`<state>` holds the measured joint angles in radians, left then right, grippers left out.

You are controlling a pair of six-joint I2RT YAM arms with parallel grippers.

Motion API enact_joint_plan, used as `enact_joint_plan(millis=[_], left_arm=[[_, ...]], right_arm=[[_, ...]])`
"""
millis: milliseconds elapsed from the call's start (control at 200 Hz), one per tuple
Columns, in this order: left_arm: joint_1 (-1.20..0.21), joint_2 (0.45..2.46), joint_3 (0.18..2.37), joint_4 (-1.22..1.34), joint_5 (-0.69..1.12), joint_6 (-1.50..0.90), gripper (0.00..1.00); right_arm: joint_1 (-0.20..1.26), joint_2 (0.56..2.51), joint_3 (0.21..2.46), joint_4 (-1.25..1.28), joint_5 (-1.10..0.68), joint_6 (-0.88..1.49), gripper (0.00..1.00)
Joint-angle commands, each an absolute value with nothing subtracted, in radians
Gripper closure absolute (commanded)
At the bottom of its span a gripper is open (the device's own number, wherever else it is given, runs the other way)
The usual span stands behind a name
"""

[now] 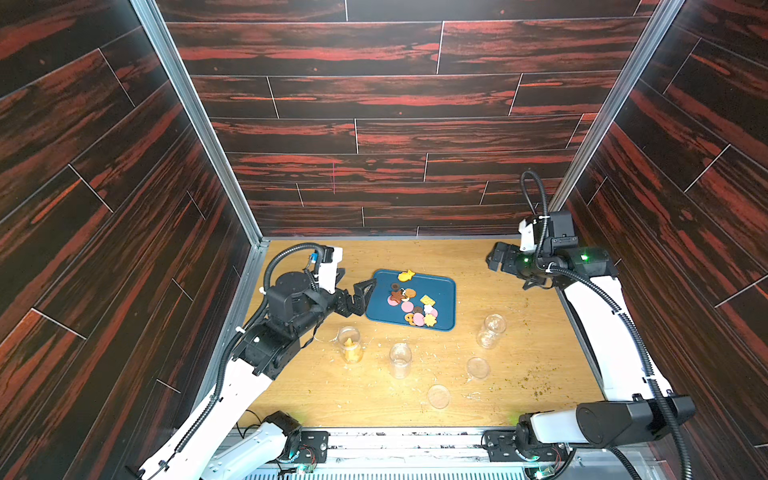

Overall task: Pour the cookies out of the jar
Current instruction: Place the jar at the center of the board, then pick up the jar from the center of the board.

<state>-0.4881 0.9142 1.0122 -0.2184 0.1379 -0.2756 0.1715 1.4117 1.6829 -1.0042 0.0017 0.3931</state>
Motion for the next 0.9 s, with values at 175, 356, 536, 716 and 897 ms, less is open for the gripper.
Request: enact_joint_plan(millis=[175,356,536,716,897], left_arm=[[-0.482,0.871,1.030,-0.368,-0.063,-0.482,0.00],[-0.471,0.871,1.071,-0.471,-0.159,-0.630,0.00],[-0.456,0.867,1.072,-0.501,-0.165,-0.818,0.00],[-0.443,0.834,0.987,-0.485,-0.128,-0.908,0.00],[-0.329,0.893,1.007,-0.506,0.099,-0.856,0.00]], right_arm=[[0.168,1.429,1.766,-0.976,-0.283,0.416,0.02],[0.170,1.487,1.800,-0.962,-0.380,0.401,0.02],[0.212,1.535,1.799,-0.939,-0.455,0.426,0.02],[0.314,1.567,1.775,-0.944,-0.443,0.414,0.02],[0.450,1.565,1.758,-0.985,-0.385,0.442,0.02]])
